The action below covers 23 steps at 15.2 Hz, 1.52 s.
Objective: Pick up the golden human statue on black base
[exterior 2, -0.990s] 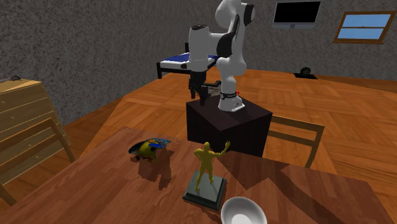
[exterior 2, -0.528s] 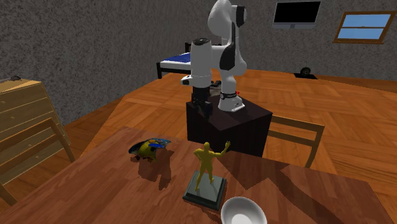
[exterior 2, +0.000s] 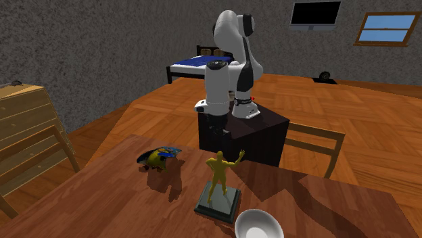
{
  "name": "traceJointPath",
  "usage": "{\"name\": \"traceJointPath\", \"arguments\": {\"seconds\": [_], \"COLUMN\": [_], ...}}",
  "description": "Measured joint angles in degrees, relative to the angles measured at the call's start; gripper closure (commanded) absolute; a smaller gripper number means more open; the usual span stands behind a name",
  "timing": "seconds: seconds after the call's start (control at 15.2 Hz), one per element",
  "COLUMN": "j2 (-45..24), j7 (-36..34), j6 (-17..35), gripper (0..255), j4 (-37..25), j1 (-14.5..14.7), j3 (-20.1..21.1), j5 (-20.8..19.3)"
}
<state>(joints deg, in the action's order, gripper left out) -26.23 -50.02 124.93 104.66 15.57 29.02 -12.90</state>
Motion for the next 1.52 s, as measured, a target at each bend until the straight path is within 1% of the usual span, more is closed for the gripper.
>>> {"name": "traceJointPath", "arguments": {"seconds": [0.07,0.2,0.53,0.59,1.25,1.52], "j2": [-1.5,-3.0,-5.6,-5.8,-6.0,-4.5], "j7": [-0.3,-1.1,-1.9,-1.9,-2.0,-1.6], "j6": [0.1,1.1,3.4,3.7,4.0,2.4], "gripper": [0,0,0,255,255,255], "j4": [-1.2,-1.6,-1.6,-1.6,-1.4,-1.5], "j1": [0.6,1.3,2.1,2.1,2.2,1.8], "j3": [-0.3,-0.7,-1.6,-1.7,-1.8,-1.2], "j5": [-0.6,-1.3,-2.6,-2.7,-2.9,-2.0]}}
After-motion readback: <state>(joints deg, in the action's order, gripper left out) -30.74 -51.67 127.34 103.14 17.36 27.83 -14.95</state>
